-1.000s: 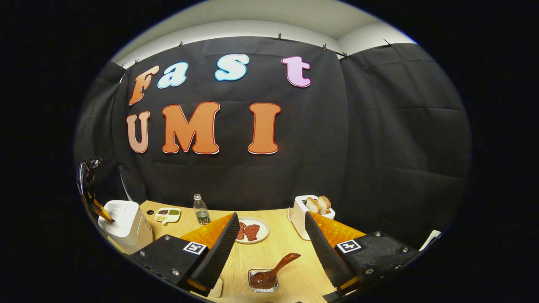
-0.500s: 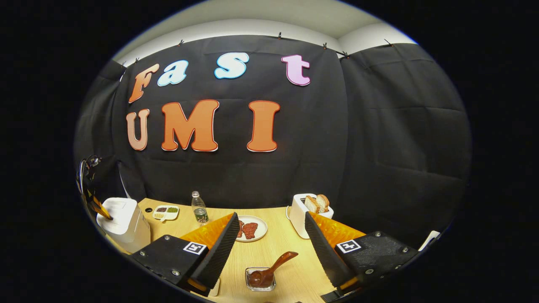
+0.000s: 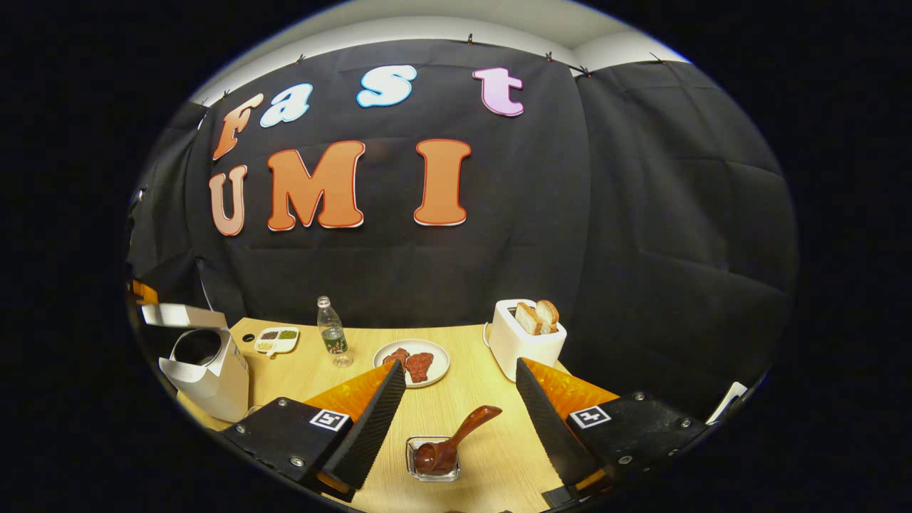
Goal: Close the left gripper, press the button to open the rice cooker; take a wooden spoon from the chopstick holder with the right hand, scoop a spoonful of rice and pour it into the rice cooker, then put the wooden spoon back into the chopstick holder.
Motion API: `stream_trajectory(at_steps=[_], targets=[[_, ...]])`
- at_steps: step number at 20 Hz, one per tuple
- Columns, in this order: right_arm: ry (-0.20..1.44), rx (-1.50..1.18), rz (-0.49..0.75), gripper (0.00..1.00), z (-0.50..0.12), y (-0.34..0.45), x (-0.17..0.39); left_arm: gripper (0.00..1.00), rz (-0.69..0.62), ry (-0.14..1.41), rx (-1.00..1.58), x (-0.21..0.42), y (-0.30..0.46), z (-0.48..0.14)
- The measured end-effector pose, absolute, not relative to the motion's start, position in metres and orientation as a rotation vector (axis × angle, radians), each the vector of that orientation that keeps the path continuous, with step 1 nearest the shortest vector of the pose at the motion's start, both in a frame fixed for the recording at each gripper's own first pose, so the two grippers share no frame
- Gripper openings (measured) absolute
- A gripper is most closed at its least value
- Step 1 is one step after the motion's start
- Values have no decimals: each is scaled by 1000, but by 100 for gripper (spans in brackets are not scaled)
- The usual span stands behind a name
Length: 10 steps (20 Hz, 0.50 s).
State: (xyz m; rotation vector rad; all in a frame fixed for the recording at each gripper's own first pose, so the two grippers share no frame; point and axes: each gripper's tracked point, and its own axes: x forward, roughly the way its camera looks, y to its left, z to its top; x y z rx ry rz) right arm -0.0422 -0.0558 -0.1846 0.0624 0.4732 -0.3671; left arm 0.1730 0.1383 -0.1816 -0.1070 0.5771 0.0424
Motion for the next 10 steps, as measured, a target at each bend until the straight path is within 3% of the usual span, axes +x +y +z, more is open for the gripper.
stream_trajectory(at_steps=[10], targets=[[693, 295, -368, 96, -272, -66, -58, 6, 20, 317, 40, 126, 91, -115]])
